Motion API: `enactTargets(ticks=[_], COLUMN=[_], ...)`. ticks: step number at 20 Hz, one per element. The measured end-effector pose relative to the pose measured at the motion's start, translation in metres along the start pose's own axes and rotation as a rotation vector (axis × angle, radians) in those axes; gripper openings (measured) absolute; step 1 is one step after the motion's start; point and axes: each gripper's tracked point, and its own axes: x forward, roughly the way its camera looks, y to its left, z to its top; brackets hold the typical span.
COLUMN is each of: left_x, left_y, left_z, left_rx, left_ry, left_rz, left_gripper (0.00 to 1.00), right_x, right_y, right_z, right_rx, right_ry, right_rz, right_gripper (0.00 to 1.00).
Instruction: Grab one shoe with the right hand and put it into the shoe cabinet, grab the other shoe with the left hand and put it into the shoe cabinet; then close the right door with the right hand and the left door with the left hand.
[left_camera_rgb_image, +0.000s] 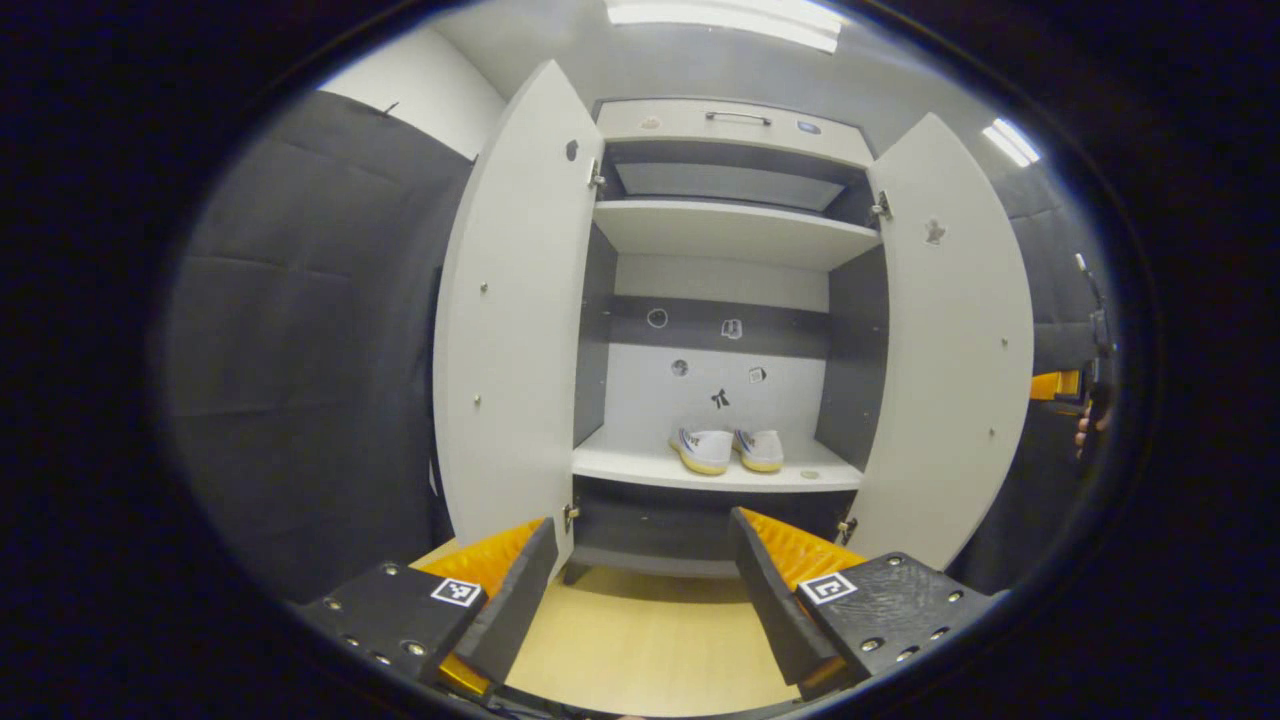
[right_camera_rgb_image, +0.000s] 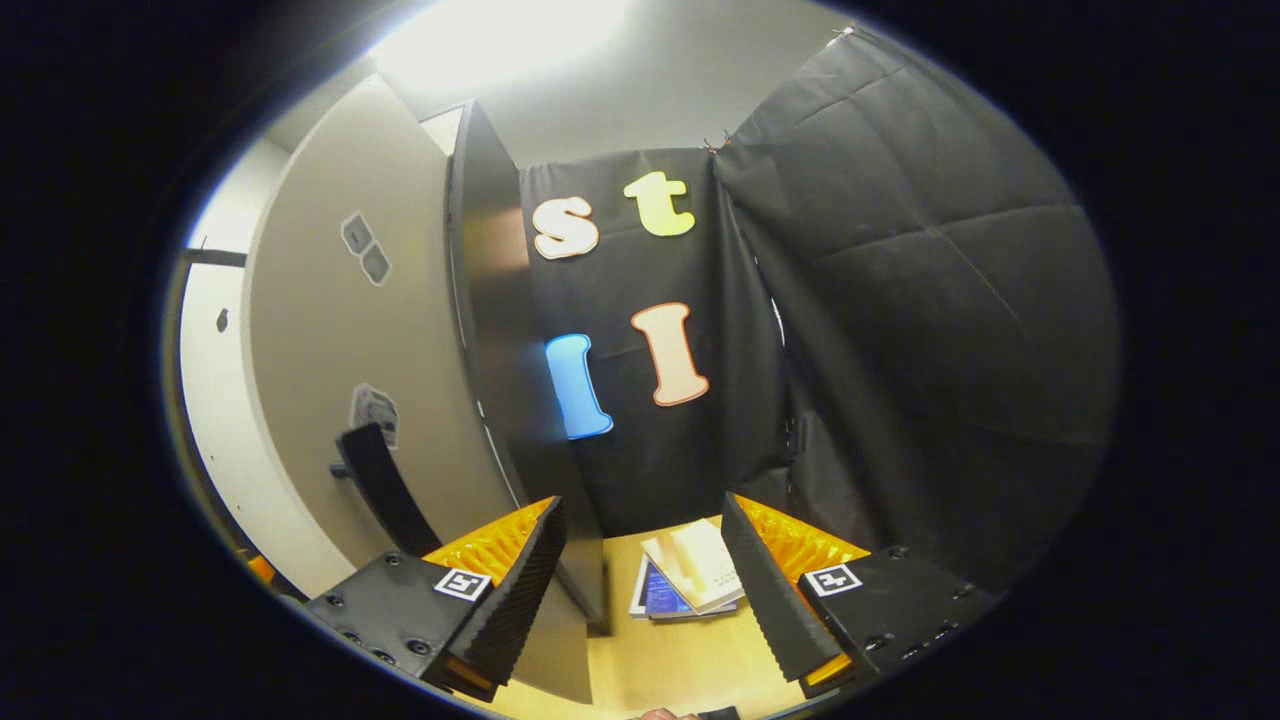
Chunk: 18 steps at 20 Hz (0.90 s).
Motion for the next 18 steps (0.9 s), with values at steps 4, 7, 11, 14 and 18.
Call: enactTargets(ticks=[4, 7, 11, 14, 18], left_x=[0.004, -0.001, -0.010, -0.017, -0.020], left_y=[0.009, 0.021, 0.045, 0.061, 0.083], left_z=[-0.003, -0.003, -0.013, -0.012, -0.012], left_rx=[0.003, 0.019, 0.020, 0.009, 0.019], left_ry=[0.020, 0.019, 0.035, 0.026, 0.018], left_rz=[-0.084, -0.122, -0.131, -0.141, -0.130], left_gripper=[0.98, 0.98, 0.99, 0.98, 0.98], right_x=[-0.001, -0.003, -0.006, -0.012, -0.021], right_y=[0.012, 0.026, 0.042, 0.048, 0.066], right_z=[-0.011, -0.017, -0.014, -0.010, -0.012], right_rx=[-0.010, -0.034, -0.078, -0.156, -0.144], right_ry=[0.002, 0.014, 0.010, 0.010, 0.010], right_rz=[0.000, -0.006, -0.032, -0.060, -0.064], right_gripper=[0.92, 0.98, 0.95, 0.96, 0.96])
